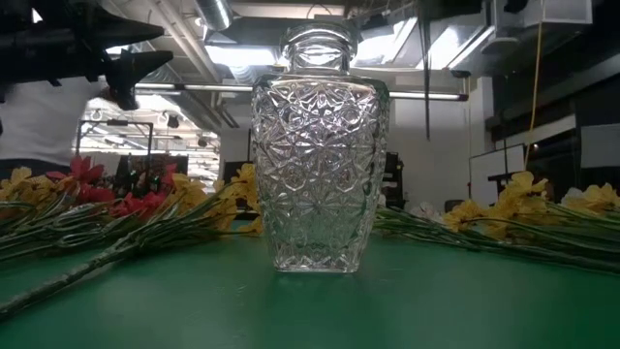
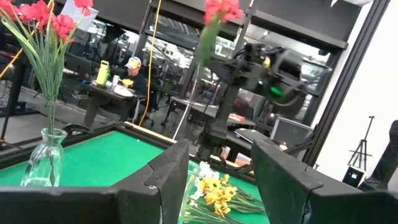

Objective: Sort flowers into vase by color
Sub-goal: Put the right pink flowers into the top transparent vase

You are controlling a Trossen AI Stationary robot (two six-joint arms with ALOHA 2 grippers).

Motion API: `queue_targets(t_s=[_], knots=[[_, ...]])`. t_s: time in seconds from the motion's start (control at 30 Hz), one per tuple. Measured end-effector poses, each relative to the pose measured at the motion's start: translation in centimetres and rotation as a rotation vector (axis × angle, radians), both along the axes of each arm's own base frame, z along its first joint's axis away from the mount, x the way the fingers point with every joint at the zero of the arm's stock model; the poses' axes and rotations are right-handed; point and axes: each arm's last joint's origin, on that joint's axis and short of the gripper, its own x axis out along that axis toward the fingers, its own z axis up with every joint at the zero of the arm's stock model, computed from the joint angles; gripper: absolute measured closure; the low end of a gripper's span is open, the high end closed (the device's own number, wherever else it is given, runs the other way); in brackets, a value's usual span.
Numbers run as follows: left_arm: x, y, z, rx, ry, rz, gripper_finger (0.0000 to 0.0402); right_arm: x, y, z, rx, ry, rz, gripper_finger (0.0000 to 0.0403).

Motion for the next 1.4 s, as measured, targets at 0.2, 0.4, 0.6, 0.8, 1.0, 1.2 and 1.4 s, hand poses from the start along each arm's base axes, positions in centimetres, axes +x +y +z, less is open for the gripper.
queue_targets(t_s=[0.2, 0.4, 0.6, 0.8, 1.0, 1.2, 1.4], knots=[[0.0, 0.0, 0.0, 0.0, 0.003, 0.0, 0.023, 1.1, -3.2, -0.1, -0.014, 0.075, -0.122, 0.0403], [0.0, 0.0, 0.0, 0.0, 0.004, 0.0, 0.023, 1.6, -5.9, 1.0, -0.037, 0.167, -0.216, 0.0403], [0.0, 0.0, -0.1, 0.0, 0.007, 0.0, 0.023, 2.5, -9.4, 0.9, 0.026, 0.224, -0.314, 0.0403], [0.0, 0.0, -0.2, 0.0, 0.021, 0.001, 0.023, 7.2, -12.3, 2.8, 0.169, 0.356, 0.051, 0.0403], [0.1, 0.0, -0.4, 0.0, 0.046, 0.001, 0.023, 9.2, -12.4, 6.8, -0.026, 0.2, 0.49, 0.0403], [0.1, 0.0, -0.7, 0.0, 0.077, 0.0, 0.023, 8.8, -11.8, 6.3, -0.199, 0.1, 0.684, 0.0403], [0.1, 0.0, -0.7, 0.0, 0.07, 0.0, 0.023, 5.1, -13.4, 2.3, -0.367, -0.177, 0.73, 0.0403]])
